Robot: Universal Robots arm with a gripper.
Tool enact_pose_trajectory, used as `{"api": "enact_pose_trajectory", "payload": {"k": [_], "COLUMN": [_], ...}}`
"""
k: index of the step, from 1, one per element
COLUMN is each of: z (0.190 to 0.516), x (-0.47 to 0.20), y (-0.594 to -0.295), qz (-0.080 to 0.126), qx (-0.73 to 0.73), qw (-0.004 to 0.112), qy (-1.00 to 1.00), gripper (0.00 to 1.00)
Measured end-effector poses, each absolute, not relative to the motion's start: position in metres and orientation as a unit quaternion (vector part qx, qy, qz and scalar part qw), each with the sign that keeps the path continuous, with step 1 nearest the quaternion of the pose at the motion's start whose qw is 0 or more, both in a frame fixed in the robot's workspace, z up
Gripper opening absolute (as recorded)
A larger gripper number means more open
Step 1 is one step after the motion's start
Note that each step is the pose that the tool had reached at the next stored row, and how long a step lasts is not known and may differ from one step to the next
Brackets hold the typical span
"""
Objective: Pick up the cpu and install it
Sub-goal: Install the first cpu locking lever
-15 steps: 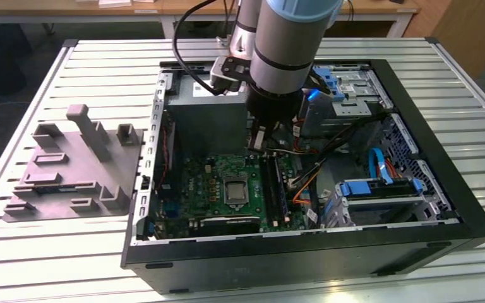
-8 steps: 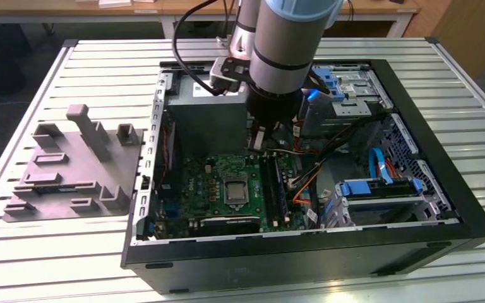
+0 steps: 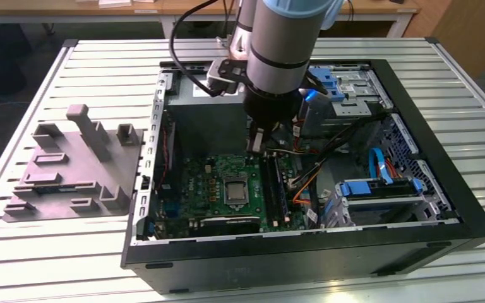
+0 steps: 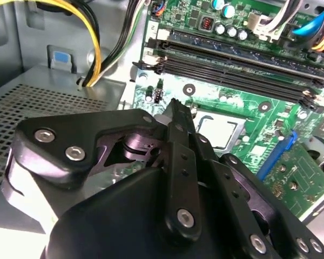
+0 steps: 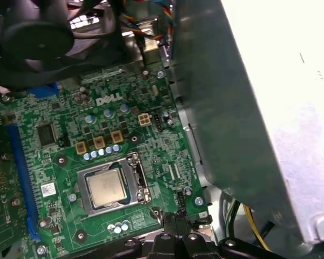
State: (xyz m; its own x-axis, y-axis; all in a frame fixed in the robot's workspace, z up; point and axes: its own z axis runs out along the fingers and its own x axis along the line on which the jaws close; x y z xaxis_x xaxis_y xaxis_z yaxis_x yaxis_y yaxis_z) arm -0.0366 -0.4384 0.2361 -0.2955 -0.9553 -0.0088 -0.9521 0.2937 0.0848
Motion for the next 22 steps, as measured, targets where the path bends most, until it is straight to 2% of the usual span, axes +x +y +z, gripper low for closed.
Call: {"api": "enact_pose_trajectory", "payload": {"k": [6, 22], "z": [0.236, 0.236], "x": [-0.038, -0.041], "y": [-0.446, -0.453], "qz": [-0.035, -0.033], "qx": [0.599, 0.605], "qw": [0.017, 0.016], "qy": [-0.8, -0.796], "gripper": [0.11, 0.11]}}
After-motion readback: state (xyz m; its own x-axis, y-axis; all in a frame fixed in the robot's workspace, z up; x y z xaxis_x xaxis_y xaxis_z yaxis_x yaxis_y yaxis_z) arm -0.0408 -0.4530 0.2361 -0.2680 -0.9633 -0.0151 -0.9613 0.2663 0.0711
